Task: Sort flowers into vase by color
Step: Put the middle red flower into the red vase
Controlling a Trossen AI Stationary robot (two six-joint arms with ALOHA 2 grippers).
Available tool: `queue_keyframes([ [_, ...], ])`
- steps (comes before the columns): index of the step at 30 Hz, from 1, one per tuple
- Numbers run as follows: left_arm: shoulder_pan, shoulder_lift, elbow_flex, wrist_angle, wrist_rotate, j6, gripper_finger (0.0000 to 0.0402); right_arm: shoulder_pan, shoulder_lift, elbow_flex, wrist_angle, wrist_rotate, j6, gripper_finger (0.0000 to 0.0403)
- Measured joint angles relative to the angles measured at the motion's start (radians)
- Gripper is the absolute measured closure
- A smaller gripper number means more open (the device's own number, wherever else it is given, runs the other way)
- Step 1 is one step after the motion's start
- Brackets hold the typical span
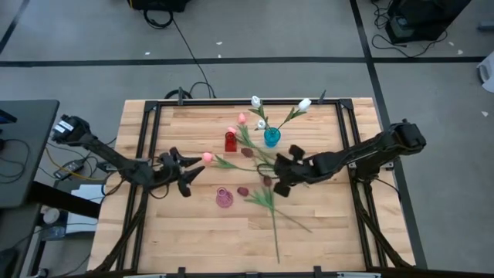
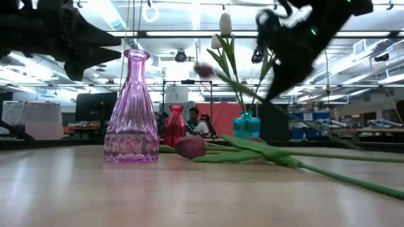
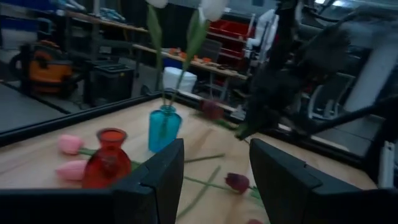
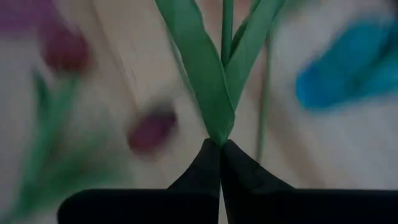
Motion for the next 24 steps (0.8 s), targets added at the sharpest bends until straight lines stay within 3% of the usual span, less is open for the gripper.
queue_keyframes([
  [3,0.062,0.001,0.005,-0.007,0.048,-0.022,0.0213,-0.013,0.000,0.001,0.245,-0.036,-0.145,0.0393],
  [6,0.124,0.004,0.042,-0.052,0.177,-0.045,0.0213,-0.043,0.018,0.003,0.483,-0.116,-0.269,0.0393],
  [14,0.232,0.045,0.189,-0.229,0.356,0.002,0.0213,-0.127,0.091,0.002,0.876,-0.277,-0.458,0.0393],
  [20,0.298,0.136,0.306,-0.275,0.465,0.047,0.0213,-0.168,0.139,0.002,1.027,-0.414,-0.470,0.0393],
  [24,0.330,0.205,0.359,-0.278,0.504,0.074,0.0213,-0.174,0.154,0.000,1.029,-0.403,-0.470,0.0393],
])
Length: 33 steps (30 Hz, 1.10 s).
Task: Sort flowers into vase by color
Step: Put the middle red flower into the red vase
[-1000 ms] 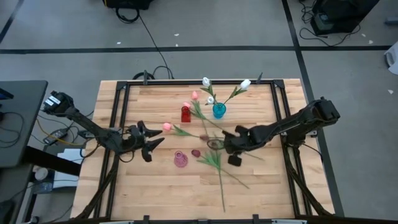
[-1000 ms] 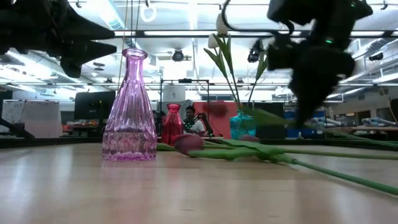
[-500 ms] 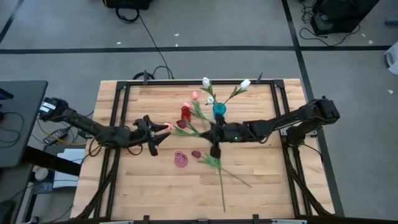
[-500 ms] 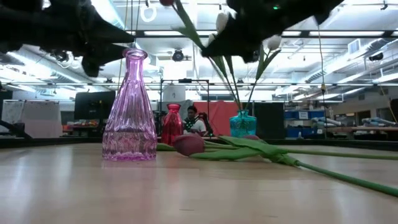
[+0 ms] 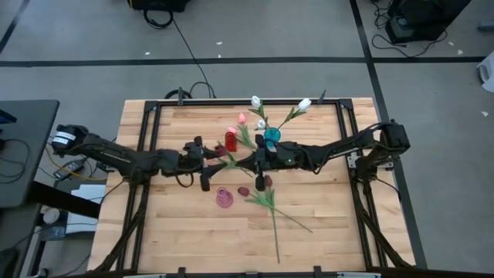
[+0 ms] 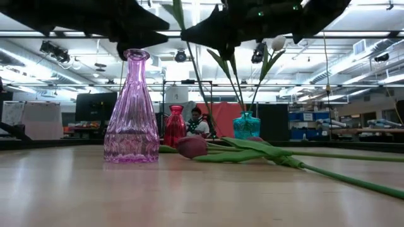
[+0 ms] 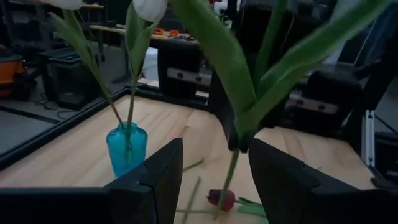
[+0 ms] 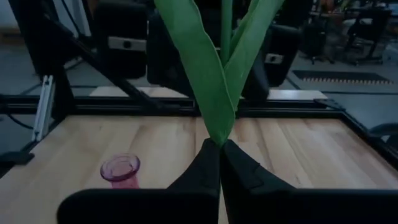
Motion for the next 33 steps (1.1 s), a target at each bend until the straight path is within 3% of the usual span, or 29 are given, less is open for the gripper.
queue_keyframes([
  [10,0.023,0.076,0.046,0.030,0.009,0.039,0.0212,0.000,-0.002,0.002,0.039,0.052,-0.042,0.0394],
  [20,0.050,0.090,0.047,0.137,0.005,0.094,0.0164,0.000,-0.002,0.002,0.029,0.056,-0.062,0.0394],
  [26,0.058,0.144,0.047,0.186,0.068,0.087,0.0163,-0.006,-0.002,0.002,0.038,0.063,-0.073,0.0394],
  [33,0.058,0.155,0.047,0.228,0.066,0.095,0.0163,-0.009,-0.002,0.002,0.048,0.056,-0.074,0.0394],
])
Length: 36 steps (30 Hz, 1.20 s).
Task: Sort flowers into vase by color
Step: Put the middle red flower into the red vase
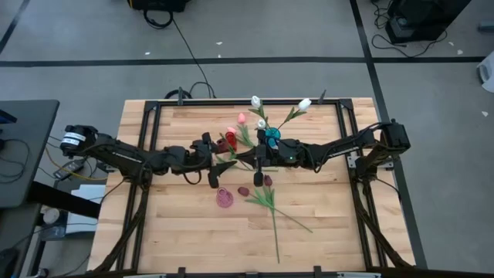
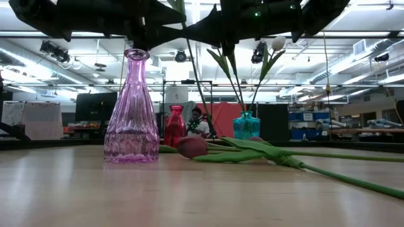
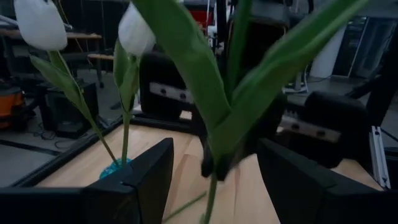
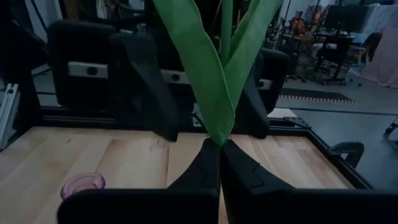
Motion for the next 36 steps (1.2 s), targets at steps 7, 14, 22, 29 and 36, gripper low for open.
queue_keyframes([
  [7,0.010,0.004,0.029,0.020,0.005,0.047,0.0206,0.000,0.000,0.000,0.001,-0.008,-0.007,0.0393],
  [14,0.019,0.037,0.037,0.019,0.020,0.047,0.0257,0.002,0.000,0.000,0.009,-0.028,-0.007,0.0391],
  [22,0.018,0.037,0.037,0.009,0.024,0.041,0.0368,0.002,0.000,0.000,0.007,-0.047,0.002,0.0352],
  [29,0.021,-0.016,0.039,-0.058,0.001,0.054,0.0376,0.009,-0.064,0.000,-0.130,-0.060,0.050,0.0288],
  [36,0.062,-0.138,0.038,-0.268,0.005,0.073,0.0355,0.043,-0.158,-0.011,-0.317,-0.056,0.174,0.0274],
])
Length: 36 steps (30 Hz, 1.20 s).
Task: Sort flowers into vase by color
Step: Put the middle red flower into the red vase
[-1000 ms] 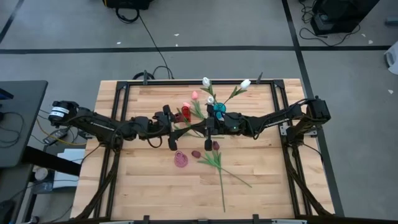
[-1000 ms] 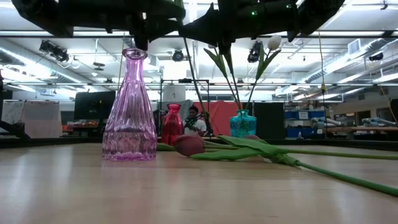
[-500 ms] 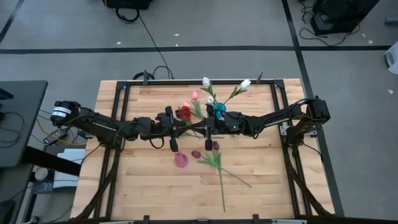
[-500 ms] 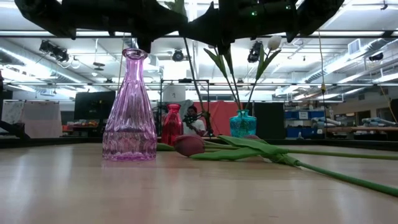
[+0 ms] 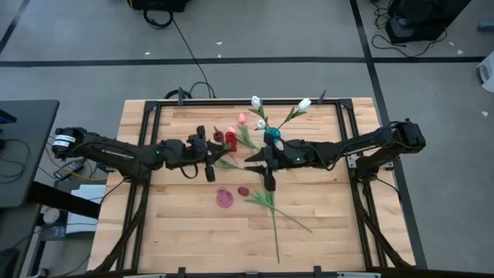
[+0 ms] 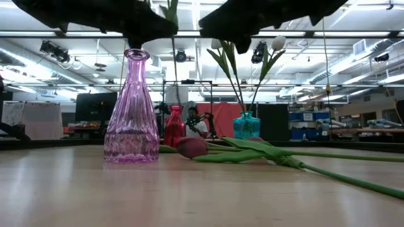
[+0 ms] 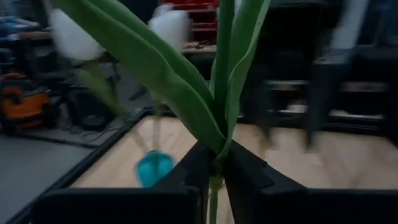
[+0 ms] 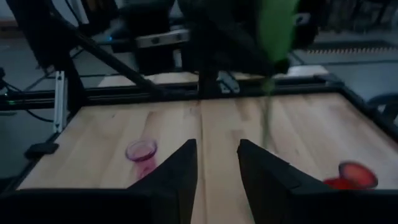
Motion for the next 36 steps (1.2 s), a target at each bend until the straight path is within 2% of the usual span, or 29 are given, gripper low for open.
queue_keyframes([
  [6,0.122,-0.038,0.000,-0.047,0.007,0.009,0.0360,0.038,-0.002,-0.063,-0.005,0.000,0.042,0.0275],
  [13,0.240,-0.038,0.027,-0.064,0.128,-0.017,0.0360,0.101,-0.002,-0.138,-0.005,0.076,0.111,0.0275],
  [25,0.317,-0.037,0.260,-0.380,0.174,0.020,0.0360,0.151,-0.002,-0.217,0.019,0.153,0.209,0.0275],
  [36,0.364,-0.033,0.276,-0.377,0.185,0.014,0.0360,0.164,-0.001,-0.243,0.033,0.191,0.241,0.0275],
])
